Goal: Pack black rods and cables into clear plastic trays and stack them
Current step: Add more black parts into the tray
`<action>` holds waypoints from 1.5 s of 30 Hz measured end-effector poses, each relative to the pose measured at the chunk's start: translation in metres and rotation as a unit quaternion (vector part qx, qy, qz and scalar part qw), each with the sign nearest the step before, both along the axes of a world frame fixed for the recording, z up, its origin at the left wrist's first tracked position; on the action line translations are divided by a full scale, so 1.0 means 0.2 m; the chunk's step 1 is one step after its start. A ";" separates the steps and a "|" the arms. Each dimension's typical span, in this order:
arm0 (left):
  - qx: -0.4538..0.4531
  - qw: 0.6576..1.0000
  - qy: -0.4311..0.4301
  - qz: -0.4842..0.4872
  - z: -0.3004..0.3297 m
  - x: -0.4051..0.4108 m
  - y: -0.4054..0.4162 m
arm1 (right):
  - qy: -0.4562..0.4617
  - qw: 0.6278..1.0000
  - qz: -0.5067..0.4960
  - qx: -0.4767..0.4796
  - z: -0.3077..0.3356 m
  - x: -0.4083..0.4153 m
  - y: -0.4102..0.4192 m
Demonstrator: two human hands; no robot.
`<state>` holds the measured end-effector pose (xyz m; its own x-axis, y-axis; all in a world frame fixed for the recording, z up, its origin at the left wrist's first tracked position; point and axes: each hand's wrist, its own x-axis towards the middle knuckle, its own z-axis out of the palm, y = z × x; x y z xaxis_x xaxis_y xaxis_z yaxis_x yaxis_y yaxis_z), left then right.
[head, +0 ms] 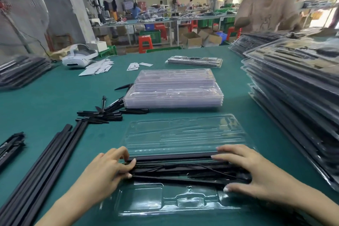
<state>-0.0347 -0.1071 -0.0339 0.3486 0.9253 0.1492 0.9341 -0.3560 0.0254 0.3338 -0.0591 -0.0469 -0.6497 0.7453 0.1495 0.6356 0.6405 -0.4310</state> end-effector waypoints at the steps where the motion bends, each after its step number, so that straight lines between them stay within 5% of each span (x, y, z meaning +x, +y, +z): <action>1: 0.000 1.000 0.006 -0.011 0.00 -0.01 0.00 | -0.028 1.000 0.013 0.001 0.00 -0.01 0.00; 11: 0.007 0.998 -0.060 0.018 -0.05 -0.01 0.02 | -0.166 0.952 -0.011 0.257 -0.02 -0.07 0.01; 15: -0.028 0.992 -0.110 0.063 -0.06 -0.03 0.02 | -0.160 0.961 -0.012 0.223 -0.01 -0.06 0.02; 22: 0.018 1.000 0.006 -0.023 -0.05 -0.01 0.01 | -0.111 0.978 0.015 0.177 -0.01 -0.08 -0.01; 29: -0.021 0.998 -0.045 0.032 -0.01 0.04 0.02 | -0.128 0.977 0.009 0.171 -0.03 -0.09 -0.03; 36: -0.087 0.994 -0.064 -0.037 -0.14 0.32 0.03 | -0.042 0.979 -0.001 0.198 -0.04 -0.07 -0.03; 39: -0.124 0.990 -0.057 -0.025 -0.19 0.32 0.06 | 0.047 0.994 -0.049 0.085 -0.02 -0.05 -0.04; 42: -0.133 0.989 -0.065 -0.027 -0.21 0.29 0.06 | 0.143 0.969 -0.120 -0.159 0.05 0.00 -0.04; 45: -0.128 0.990 -0.065 -0.013 -0.21 0.30 0.05 | 0.253 0.819 -0.105 -0.504 0.06 0.03 -0.06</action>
